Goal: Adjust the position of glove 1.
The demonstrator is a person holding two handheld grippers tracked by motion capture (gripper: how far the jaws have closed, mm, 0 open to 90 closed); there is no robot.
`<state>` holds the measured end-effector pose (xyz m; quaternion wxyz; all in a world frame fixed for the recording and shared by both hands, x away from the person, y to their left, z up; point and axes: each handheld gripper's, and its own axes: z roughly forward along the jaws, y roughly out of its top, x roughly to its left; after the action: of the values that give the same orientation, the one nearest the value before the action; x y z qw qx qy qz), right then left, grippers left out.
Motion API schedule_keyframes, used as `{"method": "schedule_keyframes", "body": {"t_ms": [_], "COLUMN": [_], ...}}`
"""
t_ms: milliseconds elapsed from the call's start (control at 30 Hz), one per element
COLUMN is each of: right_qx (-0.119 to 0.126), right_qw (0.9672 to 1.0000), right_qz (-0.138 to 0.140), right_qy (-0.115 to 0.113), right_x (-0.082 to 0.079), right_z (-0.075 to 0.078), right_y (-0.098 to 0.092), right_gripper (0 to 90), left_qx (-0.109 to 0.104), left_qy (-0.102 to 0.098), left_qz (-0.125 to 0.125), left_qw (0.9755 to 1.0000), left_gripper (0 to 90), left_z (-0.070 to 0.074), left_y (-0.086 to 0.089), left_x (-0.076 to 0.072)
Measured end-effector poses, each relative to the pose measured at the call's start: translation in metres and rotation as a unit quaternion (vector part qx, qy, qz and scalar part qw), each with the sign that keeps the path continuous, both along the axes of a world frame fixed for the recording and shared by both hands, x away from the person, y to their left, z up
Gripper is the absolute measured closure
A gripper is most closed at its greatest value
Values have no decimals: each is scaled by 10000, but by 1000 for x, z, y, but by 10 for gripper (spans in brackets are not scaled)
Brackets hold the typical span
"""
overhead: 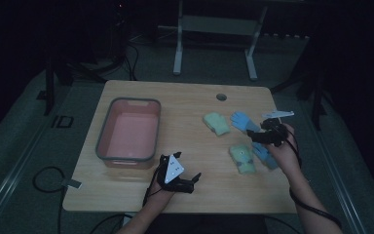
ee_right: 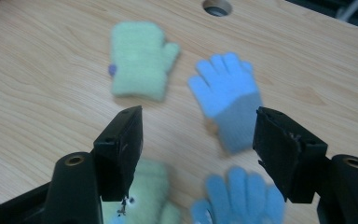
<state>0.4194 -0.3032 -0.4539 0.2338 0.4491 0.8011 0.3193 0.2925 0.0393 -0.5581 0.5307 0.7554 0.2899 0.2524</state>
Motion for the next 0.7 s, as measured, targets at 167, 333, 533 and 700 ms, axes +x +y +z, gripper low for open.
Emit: {"method": "schedule_keyframes", "body": {"t_ms": [167, 333, 533, 700], "right_qx": [-9, 91, 32, -32], "right_qw": [9998, 9986, 9983, 9974], "right_qz": [203, 511, 568, 643], "right_qy": [40, 33, 123, 312], "right_x": [8, 22, 40, 55], "right_z": [-1, -1, -5, -10], "right_y": [9, 27, 44, 56], "right_gripper": [355, 384, 420, 448], "left_qx": [-4, -6, -12, -8], "left_qy": [1, 0, -2, 6], "left_qz": [-4, -5, -18, -29], "left_qw": [10000, 10000, 10000, 10000], "left_gripper": [5, 5, 5, 5], "left_z": [0, 0, 0, 0], "left_y": [0, 0, 0, 0], "left_x": [0, 0, 0, 0]}}
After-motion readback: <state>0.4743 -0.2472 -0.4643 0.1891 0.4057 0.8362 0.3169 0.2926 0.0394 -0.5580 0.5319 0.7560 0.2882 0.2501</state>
